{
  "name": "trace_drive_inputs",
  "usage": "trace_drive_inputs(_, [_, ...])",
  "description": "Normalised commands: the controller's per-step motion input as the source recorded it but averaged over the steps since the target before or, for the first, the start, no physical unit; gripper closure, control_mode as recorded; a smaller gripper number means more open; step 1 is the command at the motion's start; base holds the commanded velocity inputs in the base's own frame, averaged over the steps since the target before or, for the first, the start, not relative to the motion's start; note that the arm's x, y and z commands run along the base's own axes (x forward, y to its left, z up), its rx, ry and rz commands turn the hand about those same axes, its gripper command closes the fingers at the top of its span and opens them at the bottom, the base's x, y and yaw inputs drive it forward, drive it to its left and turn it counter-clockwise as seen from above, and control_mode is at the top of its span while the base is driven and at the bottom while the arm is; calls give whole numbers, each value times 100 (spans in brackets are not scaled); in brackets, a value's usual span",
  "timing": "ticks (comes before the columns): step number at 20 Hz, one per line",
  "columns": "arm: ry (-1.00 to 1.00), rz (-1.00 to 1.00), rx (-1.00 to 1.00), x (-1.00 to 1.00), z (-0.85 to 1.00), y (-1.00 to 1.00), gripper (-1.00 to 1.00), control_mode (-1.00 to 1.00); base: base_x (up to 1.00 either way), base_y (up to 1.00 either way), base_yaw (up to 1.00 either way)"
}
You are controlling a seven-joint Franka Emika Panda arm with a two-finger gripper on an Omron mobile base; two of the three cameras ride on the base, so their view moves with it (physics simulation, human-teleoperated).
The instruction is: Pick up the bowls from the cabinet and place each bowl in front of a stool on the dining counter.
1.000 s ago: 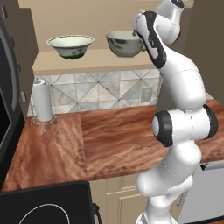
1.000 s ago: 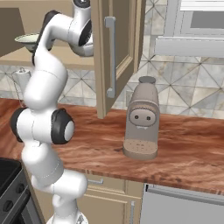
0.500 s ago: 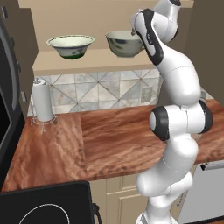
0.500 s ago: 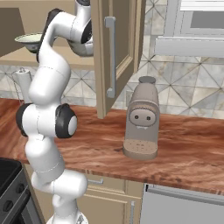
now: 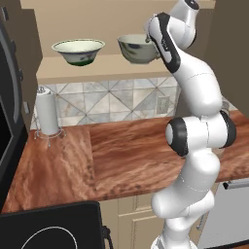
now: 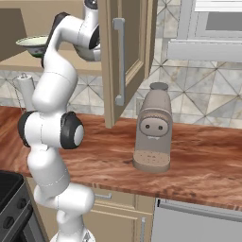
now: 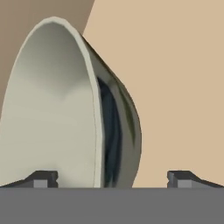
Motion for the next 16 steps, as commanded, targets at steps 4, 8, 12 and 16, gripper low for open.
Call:
trace_drive_inputs(4, [0, 0, 0, 4, -11, 0, -100, -100, 0, 0, 0])
trace_drive_inputs(8, [2, 0, 0, 0, 0, 0, 100, -100, 0, 0, 0])
trace_drive_inputs(12, [0, 0, 0, 0, 0, 0, 100, -100, 0, 0, 0])
trace_drive_inputs(16, [0, 0, 0, -1, 0, 0, 100, -100, 0, 0, 0])
